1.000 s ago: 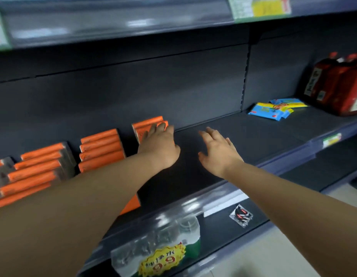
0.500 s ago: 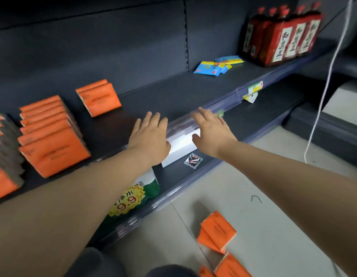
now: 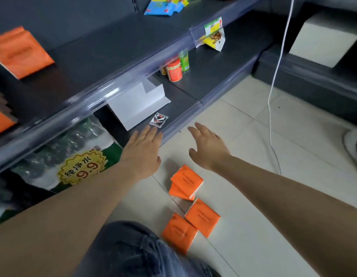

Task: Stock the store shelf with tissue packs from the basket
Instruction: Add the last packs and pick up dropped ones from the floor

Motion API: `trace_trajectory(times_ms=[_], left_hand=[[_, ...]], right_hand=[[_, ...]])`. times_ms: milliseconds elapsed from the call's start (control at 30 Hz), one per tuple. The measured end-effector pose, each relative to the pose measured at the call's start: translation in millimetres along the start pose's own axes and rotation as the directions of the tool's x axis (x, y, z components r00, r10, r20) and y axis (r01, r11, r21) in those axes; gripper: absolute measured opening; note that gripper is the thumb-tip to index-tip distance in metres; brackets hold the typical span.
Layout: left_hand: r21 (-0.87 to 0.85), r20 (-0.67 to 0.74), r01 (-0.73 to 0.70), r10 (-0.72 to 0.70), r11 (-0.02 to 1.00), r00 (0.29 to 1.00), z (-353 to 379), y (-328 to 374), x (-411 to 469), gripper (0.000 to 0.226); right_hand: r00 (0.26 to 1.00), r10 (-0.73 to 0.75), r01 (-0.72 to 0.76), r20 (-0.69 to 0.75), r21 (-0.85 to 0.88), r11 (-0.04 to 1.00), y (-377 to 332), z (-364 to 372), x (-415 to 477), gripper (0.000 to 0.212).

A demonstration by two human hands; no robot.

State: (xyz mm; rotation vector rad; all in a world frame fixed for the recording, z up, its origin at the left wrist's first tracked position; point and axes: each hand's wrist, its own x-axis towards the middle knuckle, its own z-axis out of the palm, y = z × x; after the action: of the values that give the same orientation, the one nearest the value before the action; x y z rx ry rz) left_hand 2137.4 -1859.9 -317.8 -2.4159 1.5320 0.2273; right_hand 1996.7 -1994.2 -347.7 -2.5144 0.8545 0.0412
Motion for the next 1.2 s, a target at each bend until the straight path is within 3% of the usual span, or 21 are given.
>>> trace_trajectory(times_ms=[500,933,1200], left_hand=[[0.031,0.116,-0.159,0.154,0.987,0.981,54,28,37,0.073],[0.102,0.277,-0.349,0.31,0.931,0.909,153,66,73,0.081],[0.161,0.287,-0.41,0.355,0.898,0.89,190,84,98,0.075]], right_hand=[[0.964,0.196,-0.218,0.18,0.115,0.969,76,96,-23,0.071],[0.832,0.388,-0.467,0.398,0.123,0.876,101,206,-78,0.074],[0.788,0.449,-0.544,0.422,0.135,0.828,106,246,-90,0.072]])
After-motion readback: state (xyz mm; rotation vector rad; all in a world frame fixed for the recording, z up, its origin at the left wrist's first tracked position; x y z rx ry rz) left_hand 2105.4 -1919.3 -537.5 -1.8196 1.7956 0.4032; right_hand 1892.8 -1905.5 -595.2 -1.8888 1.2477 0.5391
